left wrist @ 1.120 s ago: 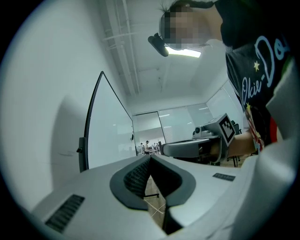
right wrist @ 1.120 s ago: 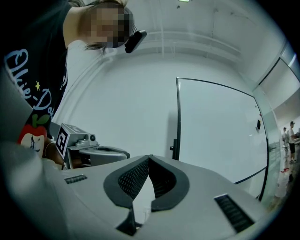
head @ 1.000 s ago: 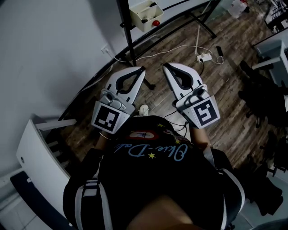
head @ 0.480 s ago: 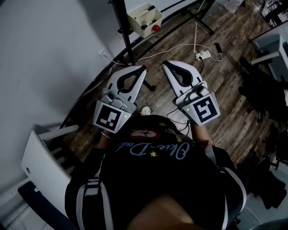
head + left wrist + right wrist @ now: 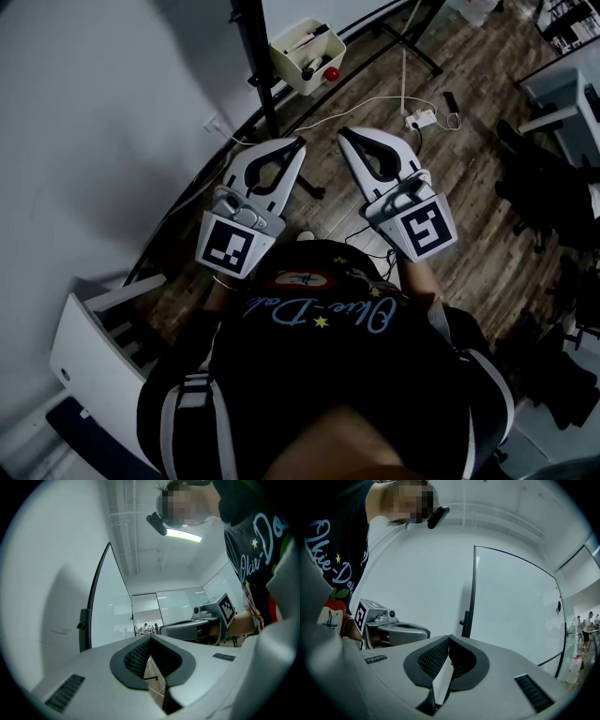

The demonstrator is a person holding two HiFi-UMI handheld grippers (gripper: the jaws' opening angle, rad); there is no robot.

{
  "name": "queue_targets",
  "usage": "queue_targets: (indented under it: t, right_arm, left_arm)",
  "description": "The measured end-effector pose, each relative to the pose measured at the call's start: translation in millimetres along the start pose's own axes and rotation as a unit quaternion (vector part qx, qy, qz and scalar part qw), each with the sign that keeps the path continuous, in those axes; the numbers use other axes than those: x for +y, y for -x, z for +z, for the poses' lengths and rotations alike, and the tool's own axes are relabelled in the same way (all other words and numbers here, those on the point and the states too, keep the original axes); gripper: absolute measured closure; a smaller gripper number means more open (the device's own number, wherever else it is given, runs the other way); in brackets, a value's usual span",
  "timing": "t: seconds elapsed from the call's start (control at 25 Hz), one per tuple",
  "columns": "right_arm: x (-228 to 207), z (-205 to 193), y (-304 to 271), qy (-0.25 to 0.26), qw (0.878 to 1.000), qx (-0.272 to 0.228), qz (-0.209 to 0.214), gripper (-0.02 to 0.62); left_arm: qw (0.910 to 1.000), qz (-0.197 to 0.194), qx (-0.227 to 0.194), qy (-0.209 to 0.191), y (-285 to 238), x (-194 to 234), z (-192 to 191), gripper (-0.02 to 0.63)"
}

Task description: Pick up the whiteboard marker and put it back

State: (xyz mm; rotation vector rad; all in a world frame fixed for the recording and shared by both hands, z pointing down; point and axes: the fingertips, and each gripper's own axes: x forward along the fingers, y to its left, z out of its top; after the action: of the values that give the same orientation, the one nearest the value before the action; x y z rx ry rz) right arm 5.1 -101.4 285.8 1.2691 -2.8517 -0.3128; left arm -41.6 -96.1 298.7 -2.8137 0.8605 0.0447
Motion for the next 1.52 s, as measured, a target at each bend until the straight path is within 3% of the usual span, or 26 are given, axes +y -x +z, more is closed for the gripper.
queue_targets:
  t: [0.4, 0.92, 1.52]
  right_arm:
    - [-16.1, -9.1, -15.1, 0.004, 1.0, 0.007, 0.007, 0.56]
    - [-54.1, -35.5, -43.4, 0.016, 0.997, 0.023, 0.075, 0.548]
    - [-65.2, -72.5, -80.4, 0.049, 0.986, 0.058, 0.15, 0.534]
  left_arm:
    - [0.9999, 0.011, 0.001, 0.005, -11.4, 13.3, -5.3, 0.589]
    - [0.9969, 0.077, 0.013, 0.005, -46.6, 41.1, -18.4, 0.589]
    - [0.9863, 0.158, 0.044, 0.013, -51.5, 63.7, -35.4, 0.589]
